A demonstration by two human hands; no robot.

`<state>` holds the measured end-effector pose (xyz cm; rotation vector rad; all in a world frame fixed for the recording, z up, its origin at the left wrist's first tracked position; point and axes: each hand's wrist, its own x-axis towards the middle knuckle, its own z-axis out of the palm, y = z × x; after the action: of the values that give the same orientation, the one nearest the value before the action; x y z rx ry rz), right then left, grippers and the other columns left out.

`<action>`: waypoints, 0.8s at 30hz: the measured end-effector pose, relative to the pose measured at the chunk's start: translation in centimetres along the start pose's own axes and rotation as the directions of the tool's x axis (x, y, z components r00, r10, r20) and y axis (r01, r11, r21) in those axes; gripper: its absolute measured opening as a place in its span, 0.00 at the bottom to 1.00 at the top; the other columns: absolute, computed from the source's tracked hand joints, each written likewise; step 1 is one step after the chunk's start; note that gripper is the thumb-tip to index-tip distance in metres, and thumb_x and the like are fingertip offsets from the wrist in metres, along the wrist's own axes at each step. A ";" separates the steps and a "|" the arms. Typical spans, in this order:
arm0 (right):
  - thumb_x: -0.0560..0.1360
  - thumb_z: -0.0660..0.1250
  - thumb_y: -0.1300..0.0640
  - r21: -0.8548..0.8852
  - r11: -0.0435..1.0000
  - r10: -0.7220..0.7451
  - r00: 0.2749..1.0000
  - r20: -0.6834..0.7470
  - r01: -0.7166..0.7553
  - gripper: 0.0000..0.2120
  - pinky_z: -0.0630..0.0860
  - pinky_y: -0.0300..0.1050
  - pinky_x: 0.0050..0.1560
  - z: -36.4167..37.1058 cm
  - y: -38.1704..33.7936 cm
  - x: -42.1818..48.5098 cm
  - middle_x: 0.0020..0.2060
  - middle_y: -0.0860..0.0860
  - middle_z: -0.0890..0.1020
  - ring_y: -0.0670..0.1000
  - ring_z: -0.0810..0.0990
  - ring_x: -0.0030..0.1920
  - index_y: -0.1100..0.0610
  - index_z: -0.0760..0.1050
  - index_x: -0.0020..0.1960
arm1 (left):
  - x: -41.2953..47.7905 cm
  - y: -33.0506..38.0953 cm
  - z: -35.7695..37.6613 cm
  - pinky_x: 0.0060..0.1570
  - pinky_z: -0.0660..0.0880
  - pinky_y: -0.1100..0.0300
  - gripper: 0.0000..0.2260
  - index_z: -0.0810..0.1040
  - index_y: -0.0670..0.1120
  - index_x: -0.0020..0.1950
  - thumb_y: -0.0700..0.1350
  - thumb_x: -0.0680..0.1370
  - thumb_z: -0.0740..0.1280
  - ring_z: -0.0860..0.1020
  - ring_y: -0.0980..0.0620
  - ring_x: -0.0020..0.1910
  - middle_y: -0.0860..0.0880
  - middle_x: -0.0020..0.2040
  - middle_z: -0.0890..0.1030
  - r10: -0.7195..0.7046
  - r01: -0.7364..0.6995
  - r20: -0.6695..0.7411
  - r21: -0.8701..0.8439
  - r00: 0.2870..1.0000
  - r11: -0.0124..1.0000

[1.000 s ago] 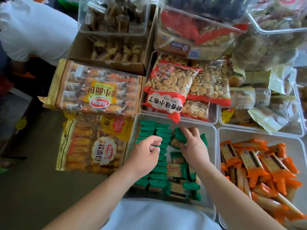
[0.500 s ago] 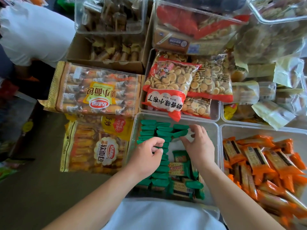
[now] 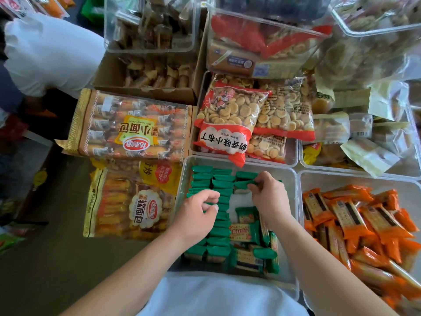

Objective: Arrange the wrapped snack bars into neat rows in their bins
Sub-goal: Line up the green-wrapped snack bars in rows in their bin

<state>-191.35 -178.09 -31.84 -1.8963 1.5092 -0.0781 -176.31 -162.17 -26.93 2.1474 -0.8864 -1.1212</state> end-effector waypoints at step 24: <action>0.78 0.72 0.51 0.118 0.989 -0.087 0.995 -0.053 0.093 0.06 0.79 0.40 0.43 -8.3 1.0 -7.2 0.43 0.41 0.84 0.40 0.81 0.41 0.49 0.82 0.54 | 2.4 3.8 7.5 0.62 0.76 0.46 0.13 0.75 0.44 0.66 0.44 0.82 0.65 0.76 0.41 0.63 0.43 0.63 0.76 0.013 -0.279 0.456 0.522 0.890 0.806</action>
<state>-198.20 -175.85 -23.49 -1.8771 1.4167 -0.2520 -182.75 -167.63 -29.11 2.2481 -1.7726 -1.4081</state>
